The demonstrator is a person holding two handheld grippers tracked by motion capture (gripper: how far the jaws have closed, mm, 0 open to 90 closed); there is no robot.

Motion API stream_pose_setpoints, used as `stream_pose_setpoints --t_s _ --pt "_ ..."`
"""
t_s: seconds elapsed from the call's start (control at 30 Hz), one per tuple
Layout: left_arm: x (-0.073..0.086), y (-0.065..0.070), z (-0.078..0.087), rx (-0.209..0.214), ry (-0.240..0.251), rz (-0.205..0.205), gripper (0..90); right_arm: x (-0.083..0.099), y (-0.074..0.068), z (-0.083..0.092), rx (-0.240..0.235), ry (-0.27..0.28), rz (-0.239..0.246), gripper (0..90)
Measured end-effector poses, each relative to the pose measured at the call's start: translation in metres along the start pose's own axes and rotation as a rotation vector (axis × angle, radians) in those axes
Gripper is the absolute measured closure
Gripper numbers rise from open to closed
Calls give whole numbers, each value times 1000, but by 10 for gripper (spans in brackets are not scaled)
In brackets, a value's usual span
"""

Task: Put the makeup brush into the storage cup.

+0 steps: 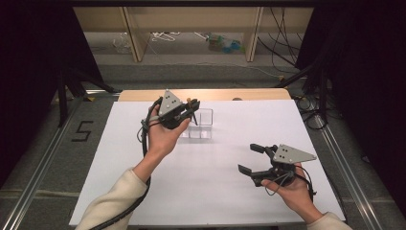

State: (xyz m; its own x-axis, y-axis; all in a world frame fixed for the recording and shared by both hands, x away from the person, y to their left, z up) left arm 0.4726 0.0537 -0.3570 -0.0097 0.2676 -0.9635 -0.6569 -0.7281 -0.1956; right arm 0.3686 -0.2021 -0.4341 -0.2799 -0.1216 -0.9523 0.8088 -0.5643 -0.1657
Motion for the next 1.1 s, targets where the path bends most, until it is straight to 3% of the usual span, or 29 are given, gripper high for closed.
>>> stream_pose_setpoints --t_s 1.1 --pt "0 -8 -4 -22 2 -11 829 0 0 -1 -1 -2 0 171"
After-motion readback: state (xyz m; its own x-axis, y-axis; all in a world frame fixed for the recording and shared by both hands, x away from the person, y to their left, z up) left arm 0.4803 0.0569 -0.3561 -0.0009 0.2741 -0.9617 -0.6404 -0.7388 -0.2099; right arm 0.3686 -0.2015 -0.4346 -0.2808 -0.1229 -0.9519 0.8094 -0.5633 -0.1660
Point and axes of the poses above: each handheld gripper's, and its own axes: z roughly backward along the jaws, x roughly out of its underside, y roughly to its right, the point moved 5 cm from there along -z, roughly forward along the jaws, and after that the axes turned 9 degrees about -z, right-handed, at the moved point
